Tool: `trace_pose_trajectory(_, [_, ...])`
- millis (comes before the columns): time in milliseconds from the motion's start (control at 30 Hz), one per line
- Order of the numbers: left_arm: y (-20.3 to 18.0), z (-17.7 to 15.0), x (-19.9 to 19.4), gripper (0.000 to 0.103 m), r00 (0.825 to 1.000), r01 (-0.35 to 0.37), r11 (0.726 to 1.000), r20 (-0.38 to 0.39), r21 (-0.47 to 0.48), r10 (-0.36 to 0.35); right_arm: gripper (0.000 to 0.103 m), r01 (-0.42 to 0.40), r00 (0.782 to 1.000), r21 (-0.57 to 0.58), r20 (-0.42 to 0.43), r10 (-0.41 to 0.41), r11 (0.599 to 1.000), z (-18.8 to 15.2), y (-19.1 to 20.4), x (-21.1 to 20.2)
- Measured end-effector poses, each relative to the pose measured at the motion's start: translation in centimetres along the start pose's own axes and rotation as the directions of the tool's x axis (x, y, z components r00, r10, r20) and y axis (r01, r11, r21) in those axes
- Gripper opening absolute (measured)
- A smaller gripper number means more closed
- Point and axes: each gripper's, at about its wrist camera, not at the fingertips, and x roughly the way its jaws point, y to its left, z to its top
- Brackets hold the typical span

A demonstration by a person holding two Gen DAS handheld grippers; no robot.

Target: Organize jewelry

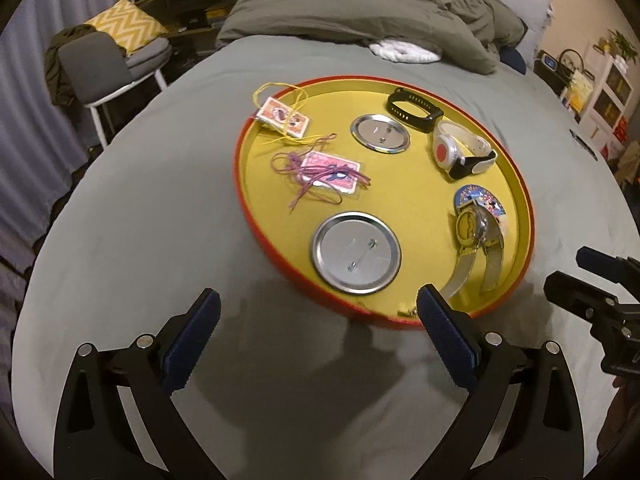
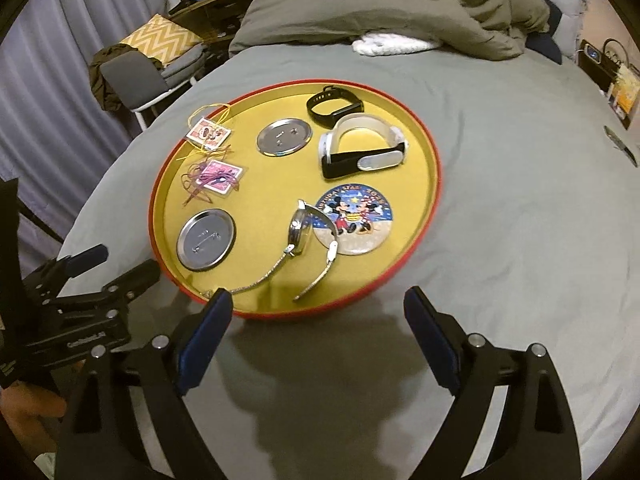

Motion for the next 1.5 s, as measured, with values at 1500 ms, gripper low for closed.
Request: trace_pose_trajectory(1500, [0.9,-1.1,-3.0,0.096,0.999,0.035,0.999,0.008,0.008,-0.035,0.083,0.059,0.998,0.002,0.026,-0.059,0.998,-0.9,2.6,-2.3])
